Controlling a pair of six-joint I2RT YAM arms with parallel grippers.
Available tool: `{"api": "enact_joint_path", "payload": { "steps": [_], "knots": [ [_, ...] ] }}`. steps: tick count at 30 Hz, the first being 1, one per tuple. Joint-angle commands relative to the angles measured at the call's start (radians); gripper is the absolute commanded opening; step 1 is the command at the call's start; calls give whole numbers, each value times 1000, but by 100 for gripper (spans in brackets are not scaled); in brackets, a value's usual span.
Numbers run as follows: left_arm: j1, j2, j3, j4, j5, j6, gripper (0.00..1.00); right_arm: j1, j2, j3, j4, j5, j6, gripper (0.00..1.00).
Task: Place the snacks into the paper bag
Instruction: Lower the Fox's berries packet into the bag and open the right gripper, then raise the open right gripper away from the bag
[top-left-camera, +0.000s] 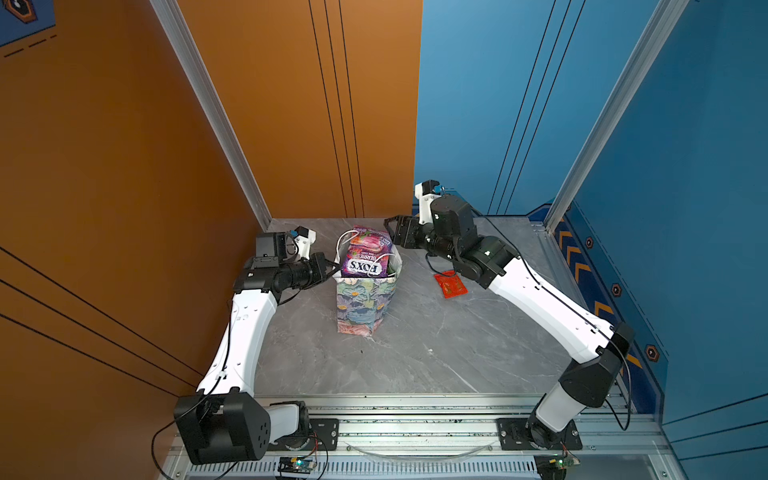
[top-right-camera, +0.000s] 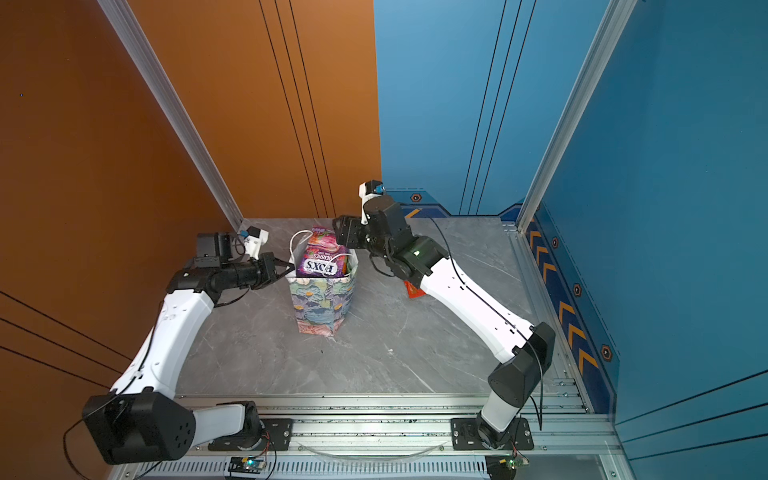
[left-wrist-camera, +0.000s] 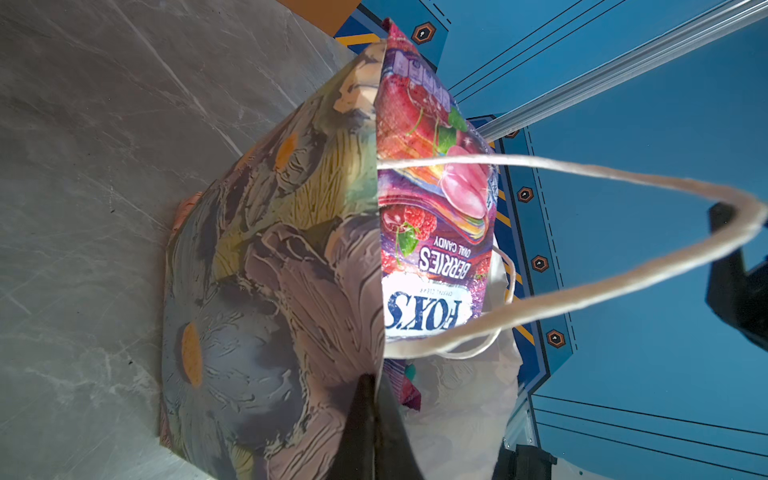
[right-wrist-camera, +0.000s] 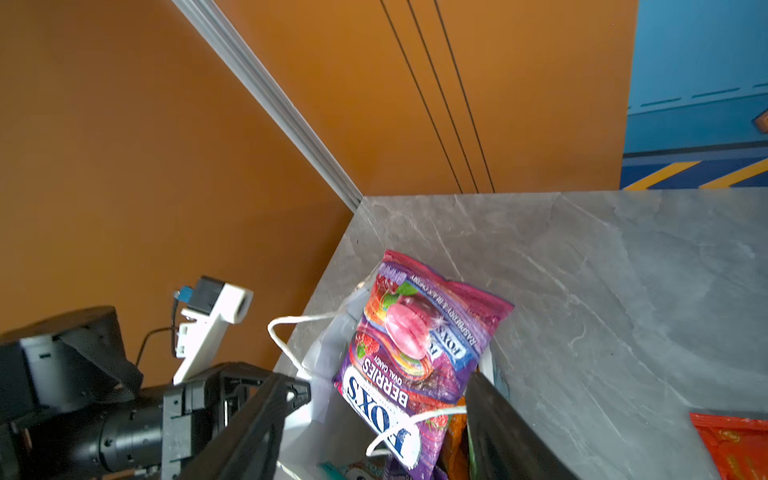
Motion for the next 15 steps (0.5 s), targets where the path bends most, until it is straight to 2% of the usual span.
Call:
{"api": "enact_joint_path", "payload": {
  "steps": [1,6,15],
  "knots": [
    [3,-18,-8,5,23,0,0,-1,51,49,-48,23,-61,62],
    [3,-22,-7,5,22,0,0,-1,148,164,-123,25,-106,55],
    [4,-23,-12,6,22,0,0,-44,279,249,-168,15,-83,58]
  ]
}}
